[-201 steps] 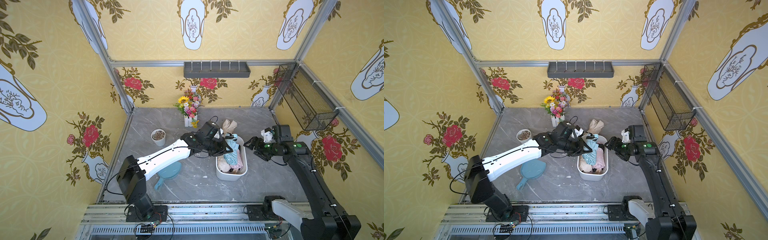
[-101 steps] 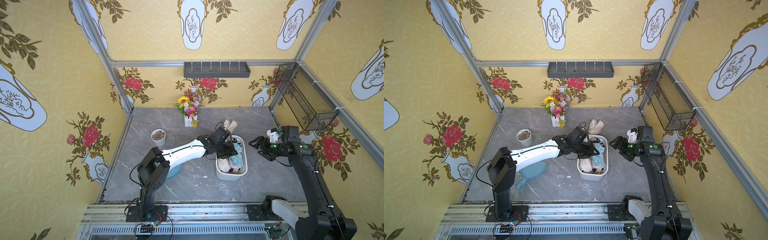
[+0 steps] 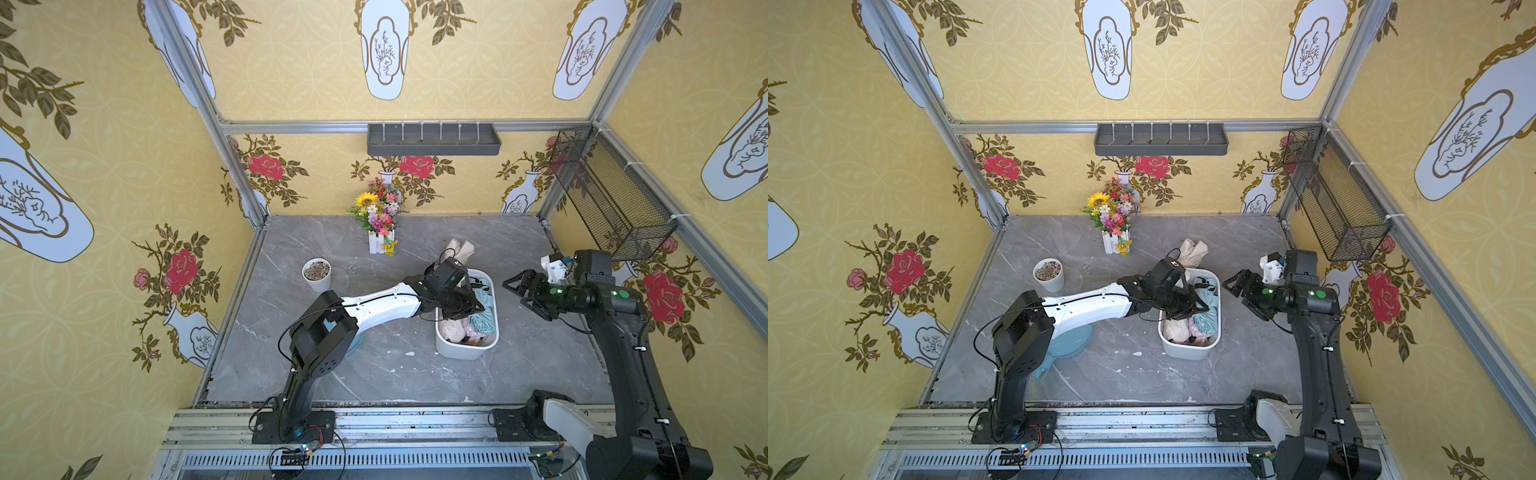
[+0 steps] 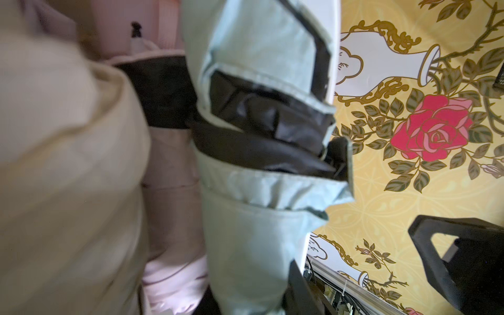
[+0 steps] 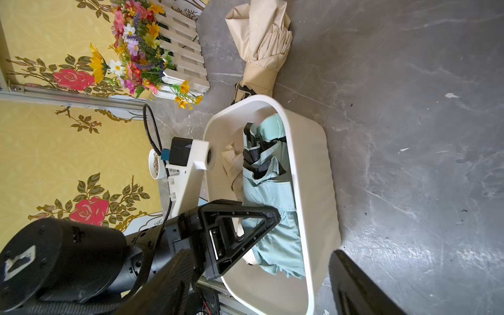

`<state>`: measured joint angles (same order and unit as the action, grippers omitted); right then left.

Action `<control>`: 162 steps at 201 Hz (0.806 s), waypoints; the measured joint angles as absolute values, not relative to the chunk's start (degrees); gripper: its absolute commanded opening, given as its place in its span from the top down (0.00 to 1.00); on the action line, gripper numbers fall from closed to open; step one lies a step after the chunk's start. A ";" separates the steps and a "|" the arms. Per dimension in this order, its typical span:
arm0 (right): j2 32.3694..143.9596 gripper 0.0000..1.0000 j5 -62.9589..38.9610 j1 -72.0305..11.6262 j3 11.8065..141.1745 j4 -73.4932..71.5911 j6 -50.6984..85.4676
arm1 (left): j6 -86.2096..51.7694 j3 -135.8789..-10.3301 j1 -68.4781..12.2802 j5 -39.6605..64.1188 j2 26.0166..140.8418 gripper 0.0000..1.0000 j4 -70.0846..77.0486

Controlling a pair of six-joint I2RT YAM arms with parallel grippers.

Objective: Put the umbrella into the storage box
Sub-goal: Place the umbrella in the storage box.

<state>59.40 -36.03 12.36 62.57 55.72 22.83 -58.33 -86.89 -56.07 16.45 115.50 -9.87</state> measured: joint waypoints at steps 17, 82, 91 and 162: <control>59.29 0.17 -36.03 12.38 62.96 55.77 22.72 | -57.52 -87.20 -56.16 16.19 115.37 0.62 -10.48; 58.43 0.17 -35.38 12.40 62.96 55.88 22.74 | -53.63 -89.56 -56.25 13.74 112.86 0.39 -19.05; 58.39 0.17 -34.98 12.40 62.96 55.92 22.74 | -52.80 -90.54 -56.23 13.74 112.62 0.38 -20.43; 61.04 0.17 -32.18 11.51 65.87 57.21 22.28 | -47.70 -93.97 -55.66 12.03 105.45 0.30 -29.28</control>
